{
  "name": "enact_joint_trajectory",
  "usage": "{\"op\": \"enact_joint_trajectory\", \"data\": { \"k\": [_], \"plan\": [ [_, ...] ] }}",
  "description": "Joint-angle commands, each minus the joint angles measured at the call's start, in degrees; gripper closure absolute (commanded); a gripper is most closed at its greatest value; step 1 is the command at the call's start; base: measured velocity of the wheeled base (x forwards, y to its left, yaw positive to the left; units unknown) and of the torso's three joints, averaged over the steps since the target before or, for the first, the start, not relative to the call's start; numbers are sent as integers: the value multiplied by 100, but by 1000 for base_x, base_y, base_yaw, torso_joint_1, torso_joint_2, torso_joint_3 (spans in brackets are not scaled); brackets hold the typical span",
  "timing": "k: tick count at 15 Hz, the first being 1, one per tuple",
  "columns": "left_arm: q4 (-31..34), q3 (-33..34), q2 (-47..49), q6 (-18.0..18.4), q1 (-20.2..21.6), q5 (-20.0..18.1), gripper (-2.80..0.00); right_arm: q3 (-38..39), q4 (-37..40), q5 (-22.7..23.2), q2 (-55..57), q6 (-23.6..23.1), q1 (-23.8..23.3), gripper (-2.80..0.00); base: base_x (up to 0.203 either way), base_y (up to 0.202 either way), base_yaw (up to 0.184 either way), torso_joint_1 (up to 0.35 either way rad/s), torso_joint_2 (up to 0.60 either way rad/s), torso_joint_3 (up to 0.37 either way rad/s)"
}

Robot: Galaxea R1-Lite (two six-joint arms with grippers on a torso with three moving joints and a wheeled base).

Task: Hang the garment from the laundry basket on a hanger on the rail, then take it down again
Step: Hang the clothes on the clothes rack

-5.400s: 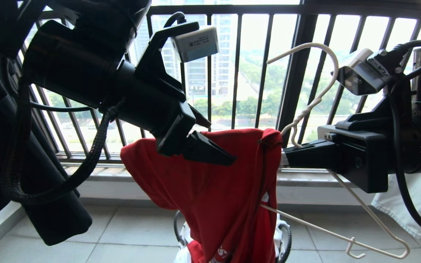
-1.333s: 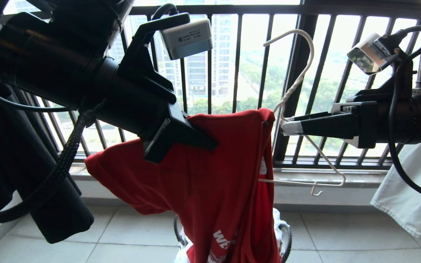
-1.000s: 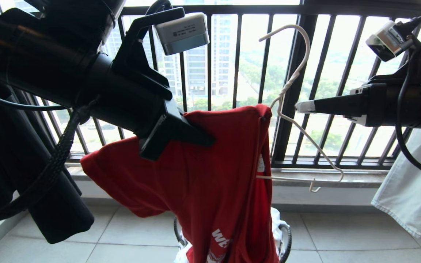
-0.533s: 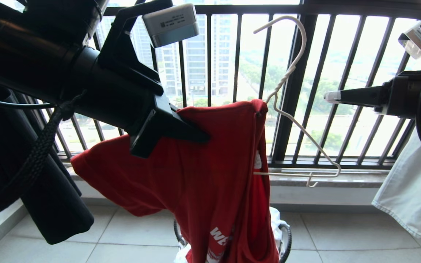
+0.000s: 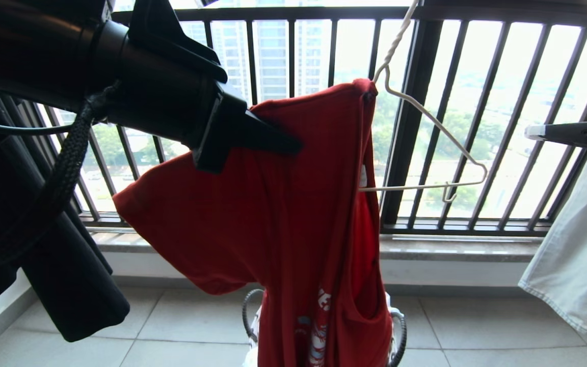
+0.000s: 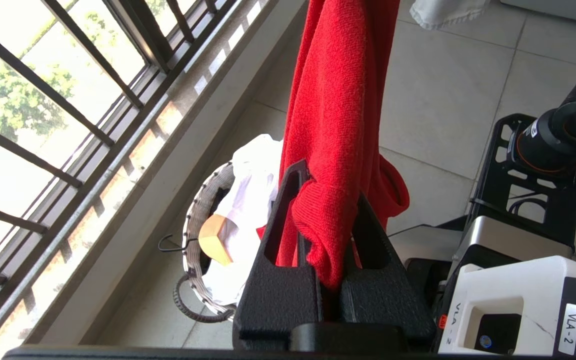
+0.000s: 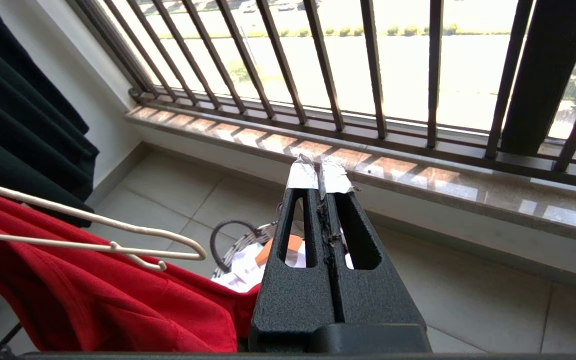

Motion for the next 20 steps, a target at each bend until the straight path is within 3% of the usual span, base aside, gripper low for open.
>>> {"op": "enact_joint_trajectory", "data": {
  "k": [1, 3, 14, 17, 20],
  "plan": [
    [14, -2, 61, -183, 9, -7, 0, 9, 54, 26, 40, -5, -656, 0, 0, 0, 0, 0, 0, 0],
    [6, 7, -38, -209, -15, -23, 0, -25, 192, 25, 43, -8, -939, 0, 0, 0, 0, 0, 0, 0],
    [-152, 146, 91, -304, -61, -15, 0, -98, 1170, 25, -223, 10, -1093, 0, 0, 0, 0, 0, 0, 0],
    [-545, 367, 35, -499, -61, -22, 0, 44, 1505, 25, -369, 10, -1035, 0, 0, 0, 0, 0, 0, 0],
    [-892, 622, -23, -526, -44, -7, 0, 123, 2128, -26, -326, 2, -643, 0, 0, 0, 0, 0, 0, 0]
  ]
}}
